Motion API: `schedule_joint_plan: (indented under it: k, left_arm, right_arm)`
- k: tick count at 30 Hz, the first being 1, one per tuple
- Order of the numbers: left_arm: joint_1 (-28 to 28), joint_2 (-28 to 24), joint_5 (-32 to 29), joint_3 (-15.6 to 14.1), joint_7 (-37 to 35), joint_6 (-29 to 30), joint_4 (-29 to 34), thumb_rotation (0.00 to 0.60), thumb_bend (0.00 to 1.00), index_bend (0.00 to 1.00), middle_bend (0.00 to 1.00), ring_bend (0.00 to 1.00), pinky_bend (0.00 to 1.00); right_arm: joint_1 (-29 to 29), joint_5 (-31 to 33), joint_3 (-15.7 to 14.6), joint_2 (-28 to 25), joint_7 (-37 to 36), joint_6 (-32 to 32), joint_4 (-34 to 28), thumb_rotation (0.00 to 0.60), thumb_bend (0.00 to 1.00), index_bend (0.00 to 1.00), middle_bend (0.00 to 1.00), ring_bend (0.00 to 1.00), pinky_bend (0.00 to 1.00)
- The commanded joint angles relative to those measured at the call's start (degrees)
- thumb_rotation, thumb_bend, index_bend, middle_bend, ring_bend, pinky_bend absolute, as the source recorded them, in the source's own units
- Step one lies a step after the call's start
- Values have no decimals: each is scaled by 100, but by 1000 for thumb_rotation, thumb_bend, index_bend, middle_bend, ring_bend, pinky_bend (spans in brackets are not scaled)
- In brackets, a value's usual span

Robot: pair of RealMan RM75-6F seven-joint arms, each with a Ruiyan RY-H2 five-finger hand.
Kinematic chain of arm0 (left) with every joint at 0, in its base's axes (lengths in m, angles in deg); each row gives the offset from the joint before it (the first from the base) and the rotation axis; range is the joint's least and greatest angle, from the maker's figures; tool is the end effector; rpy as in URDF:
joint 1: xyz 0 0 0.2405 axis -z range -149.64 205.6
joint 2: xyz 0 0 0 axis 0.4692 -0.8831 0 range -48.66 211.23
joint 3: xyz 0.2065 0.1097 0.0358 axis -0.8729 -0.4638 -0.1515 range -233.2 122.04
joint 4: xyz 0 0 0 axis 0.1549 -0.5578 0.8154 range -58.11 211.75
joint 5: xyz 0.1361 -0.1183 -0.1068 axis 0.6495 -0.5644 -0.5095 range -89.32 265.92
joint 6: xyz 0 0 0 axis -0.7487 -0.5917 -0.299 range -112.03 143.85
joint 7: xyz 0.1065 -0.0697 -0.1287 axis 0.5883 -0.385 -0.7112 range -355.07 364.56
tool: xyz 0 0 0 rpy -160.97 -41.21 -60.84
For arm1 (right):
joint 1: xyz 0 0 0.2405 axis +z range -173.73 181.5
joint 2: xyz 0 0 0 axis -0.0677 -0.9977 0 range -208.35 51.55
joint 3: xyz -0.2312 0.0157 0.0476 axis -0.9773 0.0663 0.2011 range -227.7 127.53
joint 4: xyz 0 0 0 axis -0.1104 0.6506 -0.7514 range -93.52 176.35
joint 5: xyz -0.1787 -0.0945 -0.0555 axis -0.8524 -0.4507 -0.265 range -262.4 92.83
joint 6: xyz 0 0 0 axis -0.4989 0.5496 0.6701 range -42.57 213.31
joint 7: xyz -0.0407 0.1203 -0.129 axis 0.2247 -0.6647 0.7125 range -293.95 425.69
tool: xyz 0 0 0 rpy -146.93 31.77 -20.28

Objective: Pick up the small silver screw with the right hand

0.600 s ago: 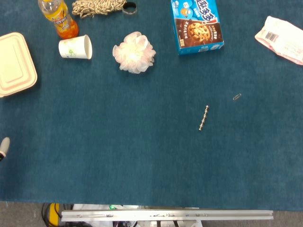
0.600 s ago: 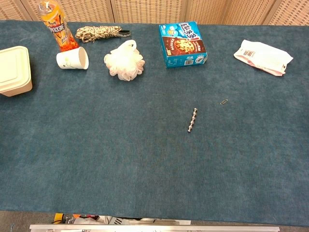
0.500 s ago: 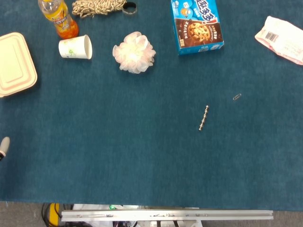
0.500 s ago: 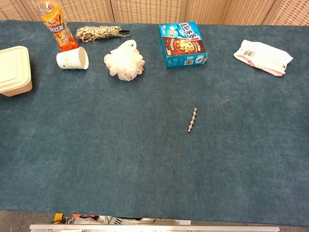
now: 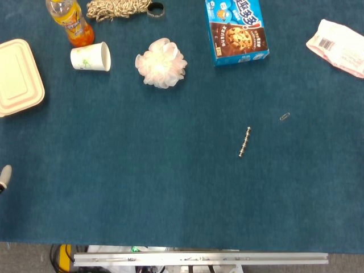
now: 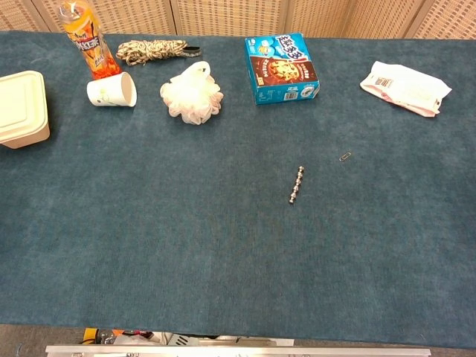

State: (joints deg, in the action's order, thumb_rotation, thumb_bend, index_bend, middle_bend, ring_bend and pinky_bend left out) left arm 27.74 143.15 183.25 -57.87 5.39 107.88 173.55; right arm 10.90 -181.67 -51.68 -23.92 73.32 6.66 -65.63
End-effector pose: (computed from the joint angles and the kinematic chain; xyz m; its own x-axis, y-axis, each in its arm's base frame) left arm -0.2723 0.1709 0.1509 0.3727 0.0061 0.9279 0.9253 -0.0779 -0.3712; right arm -0.2302 -0.1995 0.1349 0.4708 -0.1479 0.8698 -0.8691 -0.2474 0.4283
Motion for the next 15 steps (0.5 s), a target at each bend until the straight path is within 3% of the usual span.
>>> schedule_joint_plan:
  k: [1,7,11,15]
  left_arm:
    - [4,8,19,5,17,7,20,600,323,27,130,131,32]
    - [6,18,9,10,60,-13,60,600,323,27,130,131,32]
    - [-15,12,-2,-2,63,-6,58,600,323,27,130,131,32]
    - [-56,-8,-52,-6,43,20,58,600,323,27,130,131,32]
  right_arm:
    - [409,-269,-48,-122,196,587,-205,600,227,448,502,538,641]
    - [1141,-320,80,-77,459,1643,-421,600,226,449,648,706,811]
    - [1594,-212,210,228,579,2251,-305,600,226,458,842,883,969]
    - [1957,31,344,626,736,2729,-76,600,226,470,930,973,1000]
